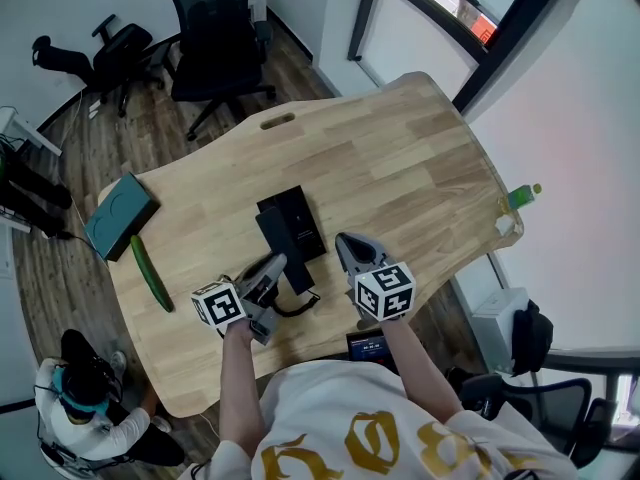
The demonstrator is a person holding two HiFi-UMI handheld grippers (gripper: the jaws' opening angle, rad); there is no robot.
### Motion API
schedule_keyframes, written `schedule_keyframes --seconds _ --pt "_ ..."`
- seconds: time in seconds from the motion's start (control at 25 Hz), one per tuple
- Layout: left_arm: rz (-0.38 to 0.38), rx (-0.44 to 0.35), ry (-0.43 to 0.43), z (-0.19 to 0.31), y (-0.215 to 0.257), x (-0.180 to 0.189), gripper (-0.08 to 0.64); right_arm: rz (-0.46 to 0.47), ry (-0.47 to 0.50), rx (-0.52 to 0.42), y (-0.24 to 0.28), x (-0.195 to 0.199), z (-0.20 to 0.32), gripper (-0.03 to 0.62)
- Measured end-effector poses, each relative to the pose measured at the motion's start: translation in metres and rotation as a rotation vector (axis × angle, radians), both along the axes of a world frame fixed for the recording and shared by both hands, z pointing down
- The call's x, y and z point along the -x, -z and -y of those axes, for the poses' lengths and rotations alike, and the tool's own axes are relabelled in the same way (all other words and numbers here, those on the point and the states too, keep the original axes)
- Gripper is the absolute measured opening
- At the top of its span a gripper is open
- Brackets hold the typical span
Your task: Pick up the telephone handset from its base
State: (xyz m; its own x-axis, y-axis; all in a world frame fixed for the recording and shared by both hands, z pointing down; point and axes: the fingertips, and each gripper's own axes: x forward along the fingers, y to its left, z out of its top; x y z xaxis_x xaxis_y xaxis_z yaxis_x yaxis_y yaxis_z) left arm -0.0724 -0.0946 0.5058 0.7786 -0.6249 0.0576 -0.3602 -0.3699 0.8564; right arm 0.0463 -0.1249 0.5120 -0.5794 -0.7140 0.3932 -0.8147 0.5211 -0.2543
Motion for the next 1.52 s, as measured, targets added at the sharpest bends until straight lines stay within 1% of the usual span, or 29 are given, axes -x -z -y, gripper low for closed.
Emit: schedule_keyframes --seconds 0.44,0.6,0.76,0.92,1.36,1.52 --pt "-0.016 -0.045 -0.008 -0.021 0.017 0.003 0.071 0.001 -0.024 -0.077 0.023 0.001 -0.016 0.005" --pt "-0.004 -0.093 -0.038 -0.030 0.028 0.004 0.071 0.021 -0.046 -0.132 0.038 0.001 -0.020 0.005" --pt "-0.009 -0.114 -0.042 -0.036 0.036 0.007 0.071 -0.013 -0.039 -0.154 0.043 0.002 -0.021 0.005" --pt "-0.022 -0.113 -0.030 -0.042 0.040 0.010 0.071 -0.007 -0.033 -0.157 0.044 0.007 -0.026 0.005" --pt "-0.019 -0.101 -0.015 -0.045 0.039 0.011 0.071 -0.047 -0.016 -0.169 0.045 0.010 -0.030 0.005" --pt "-0.020 -0.100 -0.023 -0.045 0.039 0.011 0.072 -0.060 -0.012 -0.168 0.044 0.009 -0.029 0.005"
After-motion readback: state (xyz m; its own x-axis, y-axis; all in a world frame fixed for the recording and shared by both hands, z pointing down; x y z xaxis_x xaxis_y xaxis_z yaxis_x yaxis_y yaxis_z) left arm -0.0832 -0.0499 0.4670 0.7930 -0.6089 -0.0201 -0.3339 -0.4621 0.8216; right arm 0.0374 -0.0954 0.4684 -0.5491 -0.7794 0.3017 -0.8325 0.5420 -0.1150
